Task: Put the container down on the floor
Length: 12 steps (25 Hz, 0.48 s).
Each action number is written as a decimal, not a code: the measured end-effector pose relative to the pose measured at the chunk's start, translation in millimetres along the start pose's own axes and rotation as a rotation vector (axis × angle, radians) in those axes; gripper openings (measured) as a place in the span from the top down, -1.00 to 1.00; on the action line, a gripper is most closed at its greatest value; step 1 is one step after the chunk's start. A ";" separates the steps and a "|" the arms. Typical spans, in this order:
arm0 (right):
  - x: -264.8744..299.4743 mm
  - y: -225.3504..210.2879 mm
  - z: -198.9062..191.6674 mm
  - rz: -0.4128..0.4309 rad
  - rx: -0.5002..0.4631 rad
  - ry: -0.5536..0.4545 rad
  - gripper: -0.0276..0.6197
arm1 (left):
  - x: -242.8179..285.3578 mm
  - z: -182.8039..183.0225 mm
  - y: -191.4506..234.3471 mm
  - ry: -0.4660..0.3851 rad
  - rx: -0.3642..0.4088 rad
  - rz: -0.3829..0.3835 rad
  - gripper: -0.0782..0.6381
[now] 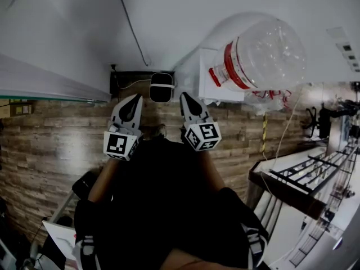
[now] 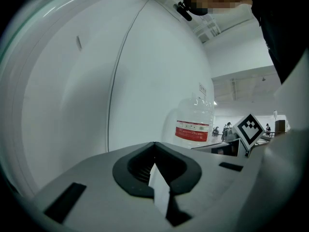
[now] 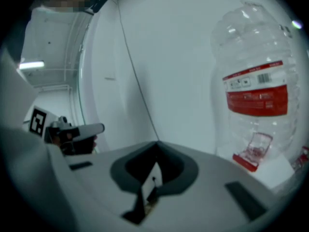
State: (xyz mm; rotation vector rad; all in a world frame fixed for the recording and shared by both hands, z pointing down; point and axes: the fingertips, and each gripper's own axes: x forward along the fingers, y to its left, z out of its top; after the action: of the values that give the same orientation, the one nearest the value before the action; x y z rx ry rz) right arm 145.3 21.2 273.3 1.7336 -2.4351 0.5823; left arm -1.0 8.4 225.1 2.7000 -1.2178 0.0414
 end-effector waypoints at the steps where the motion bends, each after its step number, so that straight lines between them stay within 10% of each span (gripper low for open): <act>1: -0.1 -0.1 -1.3 0.003 0.015 0.006 0.82 | 2.2 -1.1 -0.8 -0.006 0.003 -0.012 0.70; 12: 1.6 0.9 2.0 -0.011 0.049 -0.015 0.82 | 5.3 -8.0 -2.9 0.005 0.008 -0.062 0.69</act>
State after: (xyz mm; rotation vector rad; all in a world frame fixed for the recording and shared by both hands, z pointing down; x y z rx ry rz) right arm 144.1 19.3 271.7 1.7752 -2.4395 0.6358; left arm 5.0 7.8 233.1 2.7408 -1.1348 0.0454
